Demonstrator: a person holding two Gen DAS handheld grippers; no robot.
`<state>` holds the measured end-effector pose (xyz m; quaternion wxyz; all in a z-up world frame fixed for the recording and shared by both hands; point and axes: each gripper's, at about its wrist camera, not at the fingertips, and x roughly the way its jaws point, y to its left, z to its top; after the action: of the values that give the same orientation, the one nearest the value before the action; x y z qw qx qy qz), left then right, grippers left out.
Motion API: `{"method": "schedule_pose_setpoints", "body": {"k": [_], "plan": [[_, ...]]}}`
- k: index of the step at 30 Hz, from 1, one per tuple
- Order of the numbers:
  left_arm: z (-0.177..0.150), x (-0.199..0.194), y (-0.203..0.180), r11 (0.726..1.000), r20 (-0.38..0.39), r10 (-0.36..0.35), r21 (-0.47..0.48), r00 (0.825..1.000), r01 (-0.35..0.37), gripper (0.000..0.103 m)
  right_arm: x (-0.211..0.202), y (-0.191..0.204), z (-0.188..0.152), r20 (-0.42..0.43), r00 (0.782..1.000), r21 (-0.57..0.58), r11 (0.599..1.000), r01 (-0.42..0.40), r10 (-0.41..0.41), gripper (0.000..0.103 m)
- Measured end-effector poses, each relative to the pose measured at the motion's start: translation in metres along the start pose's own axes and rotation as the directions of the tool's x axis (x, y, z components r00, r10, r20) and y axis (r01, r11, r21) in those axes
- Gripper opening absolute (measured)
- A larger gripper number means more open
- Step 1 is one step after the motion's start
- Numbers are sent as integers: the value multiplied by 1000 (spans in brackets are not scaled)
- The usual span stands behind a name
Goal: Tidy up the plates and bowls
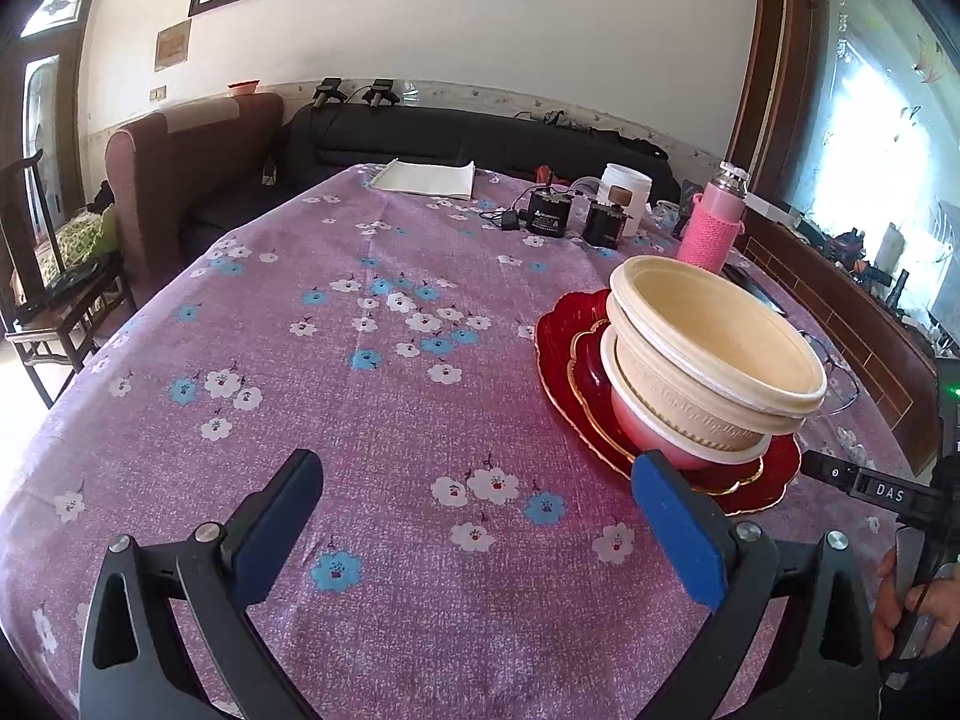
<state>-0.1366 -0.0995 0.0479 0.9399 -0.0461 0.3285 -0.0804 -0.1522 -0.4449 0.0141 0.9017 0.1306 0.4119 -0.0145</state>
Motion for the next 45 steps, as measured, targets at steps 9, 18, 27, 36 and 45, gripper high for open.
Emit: {"method": "schedule_pose_setpoints", "body": {"k": [9, 18, 27, 36, 45], "plan": [[-1, -13, -7, 997, 9, 41, 58, 999, -42, 103, 2, 17, -6, -9, 998, -54, 997, 54, -54, 82], [5, -21, -18, 989, 62, 100, 104, 993, -107, 103, 15, 23, -4, -67, 992, -79, 992, 98, -103, 85], [5, -15, -22, 985, 50, 124, 114, 991, -129, 103, 22, 32, -3, -91, 986, -117, 984, 131, -142, 90], [2, -9, -31, 980, 35, 131, 147, 991, -135, 103, 22, 30, -4, -99, 984, -123, 983, 136, -149, 91], [-1, -7, -36, 976, 21, 143, 163, 989, -145, 103, 20, 32, -5, -97, 984, -135, 982, 133, -146, 92]]}}
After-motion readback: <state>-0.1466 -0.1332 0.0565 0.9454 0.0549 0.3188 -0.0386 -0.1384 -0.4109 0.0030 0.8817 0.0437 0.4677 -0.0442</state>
